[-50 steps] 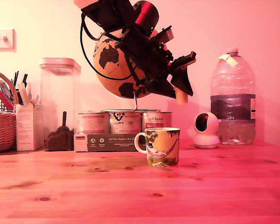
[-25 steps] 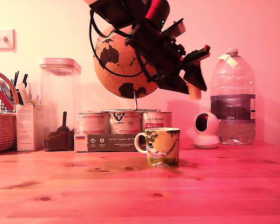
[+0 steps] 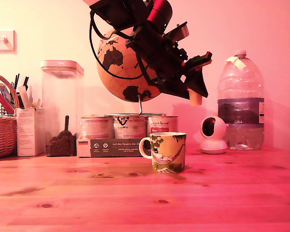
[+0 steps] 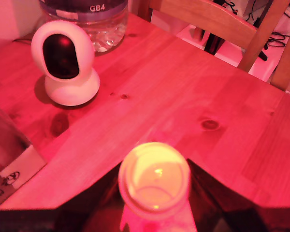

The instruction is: Pick up the coffee capsules from the table one by one and drop them inside the nearest coffee cup

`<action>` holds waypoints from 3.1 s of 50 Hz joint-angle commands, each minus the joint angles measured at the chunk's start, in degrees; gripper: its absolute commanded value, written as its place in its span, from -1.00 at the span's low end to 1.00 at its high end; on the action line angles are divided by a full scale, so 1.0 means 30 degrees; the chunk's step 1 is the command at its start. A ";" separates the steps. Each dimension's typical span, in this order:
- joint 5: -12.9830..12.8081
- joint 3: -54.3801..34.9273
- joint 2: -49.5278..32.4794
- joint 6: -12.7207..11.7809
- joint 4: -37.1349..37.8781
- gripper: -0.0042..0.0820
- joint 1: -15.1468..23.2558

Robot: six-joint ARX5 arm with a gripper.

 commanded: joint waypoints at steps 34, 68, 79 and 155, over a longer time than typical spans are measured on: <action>-0.0903 -0.7905 -0.5428 0.0423 0.4167 -0.28 0.0670; -0.1880 -1.1016 -0.6579 0.0357 0.5246 -0.28 0.1005; -0.1931 -1.1016 -0.6579 0.0357 0.5180 -0.28 0.1005; -0.1712 -0.0415 -0.0073 0.0277 -0.4641 -0.28 0.0991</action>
